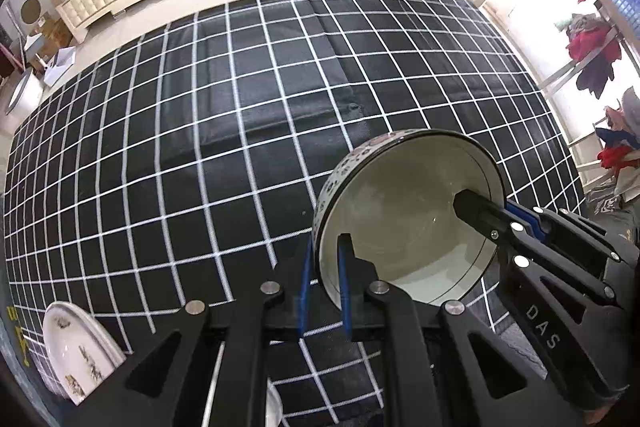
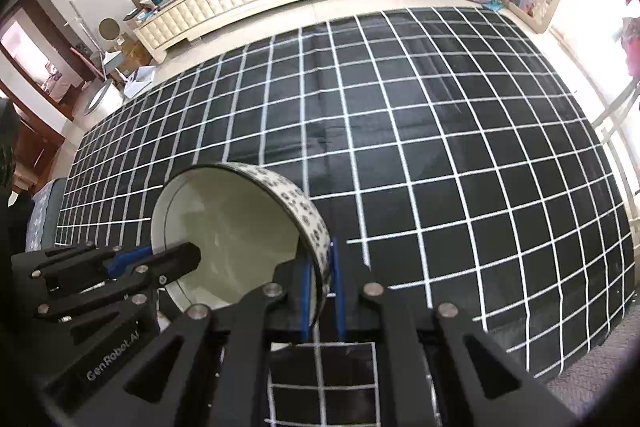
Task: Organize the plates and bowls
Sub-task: 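Carry the floral-patterned bowl and lower it onto the bowl stack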
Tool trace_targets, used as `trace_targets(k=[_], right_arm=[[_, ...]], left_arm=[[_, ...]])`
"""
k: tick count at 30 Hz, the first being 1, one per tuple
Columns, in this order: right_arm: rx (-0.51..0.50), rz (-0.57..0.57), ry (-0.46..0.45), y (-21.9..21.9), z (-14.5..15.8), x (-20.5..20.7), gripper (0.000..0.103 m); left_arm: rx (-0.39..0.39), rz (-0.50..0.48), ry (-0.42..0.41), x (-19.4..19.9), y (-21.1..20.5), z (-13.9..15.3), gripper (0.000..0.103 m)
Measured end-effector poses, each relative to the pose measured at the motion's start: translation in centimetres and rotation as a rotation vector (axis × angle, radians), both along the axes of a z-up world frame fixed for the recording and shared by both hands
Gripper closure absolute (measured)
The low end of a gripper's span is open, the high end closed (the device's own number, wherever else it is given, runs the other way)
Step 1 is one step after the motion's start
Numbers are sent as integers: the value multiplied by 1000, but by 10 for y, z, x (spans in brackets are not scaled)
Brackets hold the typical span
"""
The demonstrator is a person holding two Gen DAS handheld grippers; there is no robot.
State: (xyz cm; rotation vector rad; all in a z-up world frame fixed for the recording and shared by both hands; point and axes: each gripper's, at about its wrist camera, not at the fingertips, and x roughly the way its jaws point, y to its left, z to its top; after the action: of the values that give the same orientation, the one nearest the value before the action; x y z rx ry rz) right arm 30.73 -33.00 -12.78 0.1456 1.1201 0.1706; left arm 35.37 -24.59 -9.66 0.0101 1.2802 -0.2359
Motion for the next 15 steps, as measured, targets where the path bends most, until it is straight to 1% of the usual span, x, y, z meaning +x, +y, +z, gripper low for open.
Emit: trace_targets(k=[4, 8, 15], right_arm=[[1, 11, 3, 16, 11, -7, 90], [-5, 32, 0, 35, 17, -16, 90], [30, 48, 11, 60, 23, -34, 90]], left_arm=[[4, 29, -13, -14, 19, 13, 92], [-10, 56, -17, -28, 43, 24, 92], [-8, 92, -33, -58, 85, 37, 92]])
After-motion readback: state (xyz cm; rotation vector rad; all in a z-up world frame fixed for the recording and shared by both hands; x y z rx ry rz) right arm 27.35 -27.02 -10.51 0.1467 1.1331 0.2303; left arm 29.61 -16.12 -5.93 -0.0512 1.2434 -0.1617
